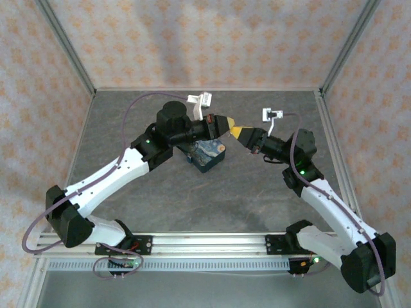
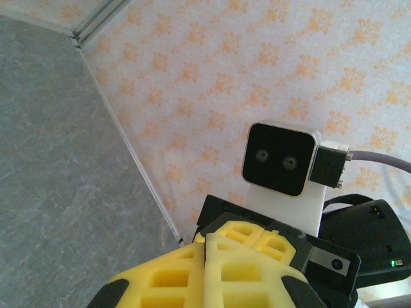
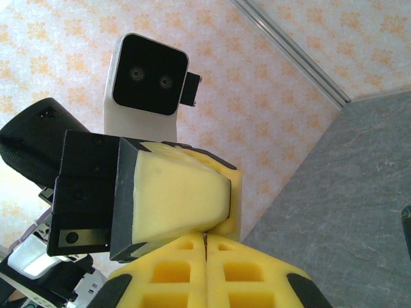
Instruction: Unlock a padlock with a key
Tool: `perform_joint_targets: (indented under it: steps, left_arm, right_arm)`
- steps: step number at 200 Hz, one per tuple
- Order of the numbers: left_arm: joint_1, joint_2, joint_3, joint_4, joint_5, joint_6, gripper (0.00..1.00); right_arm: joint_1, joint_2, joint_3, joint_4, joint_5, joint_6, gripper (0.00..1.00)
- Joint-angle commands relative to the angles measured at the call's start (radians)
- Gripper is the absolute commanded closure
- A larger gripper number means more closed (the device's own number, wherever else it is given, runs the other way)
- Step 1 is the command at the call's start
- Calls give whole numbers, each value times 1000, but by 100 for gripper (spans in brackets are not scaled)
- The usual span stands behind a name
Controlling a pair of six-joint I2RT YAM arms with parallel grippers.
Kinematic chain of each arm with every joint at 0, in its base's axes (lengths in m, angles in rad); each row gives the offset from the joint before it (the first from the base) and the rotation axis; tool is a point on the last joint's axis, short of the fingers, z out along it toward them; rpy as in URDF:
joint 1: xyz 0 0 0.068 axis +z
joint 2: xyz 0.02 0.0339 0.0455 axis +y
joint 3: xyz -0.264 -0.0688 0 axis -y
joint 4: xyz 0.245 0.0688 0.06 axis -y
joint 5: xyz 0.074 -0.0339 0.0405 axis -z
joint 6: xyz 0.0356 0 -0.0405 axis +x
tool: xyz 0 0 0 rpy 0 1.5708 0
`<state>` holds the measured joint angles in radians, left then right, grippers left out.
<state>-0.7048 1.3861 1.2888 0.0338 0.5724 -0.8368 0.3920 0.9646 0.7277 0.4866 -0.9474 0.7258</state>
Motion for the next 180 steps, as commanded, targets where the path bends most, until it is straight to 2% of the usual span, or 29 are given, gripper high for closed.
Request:
perform_joint_targets:
  steps: [1, 10, 27, 50, 67, 76, 96, 108, 148, 180]
  left_arm:
    - [-9, -2, 23, 16, 15, 20, 100]
    - [-8, -7, 22, 9, 8, 26, 100]
    - [-6, -13, 20, 8, 2, 28, 100]
    - [-7, -10, 17, 12, 4, 21, 100]
    - [-7, -11, 14, 20, -1, 18, 100]
    - [-7, -12, 12, 23, -5, 16, 100]
    - [-7, -13, 14, 23, -10, 15, 100]
    - [-7, -14, 12, 25, -16, 14, 100]
    - [-7, -19, 6, 40, -32, 5, 100]
    - [-7, -22, 1, 43, -49, 1, 100]
  right_arm:
    - [-7, -13, 0, 75, -22, 17, 70]
    - [-17, -21, -11, 98, -15, 38, 60]
    - [-32, -32, -23, 136, -11, 67, 55]
    - [-34, -17, -17, 167, -35, 97, 57]
    - [-34, -10, -17, 184, -43, 107, 66]
    - [-34, -7, -17, 184, -48, 109, 66]
    - [-30, -7, -20, 174, -52, 107, 52]
    - [-30, -9, -25, 159, -48, 100, 49]
    - [-6, 0, -28, 142, -37, 88, 49]
    - [14, 13, -25, 157, -37, 92, 61]
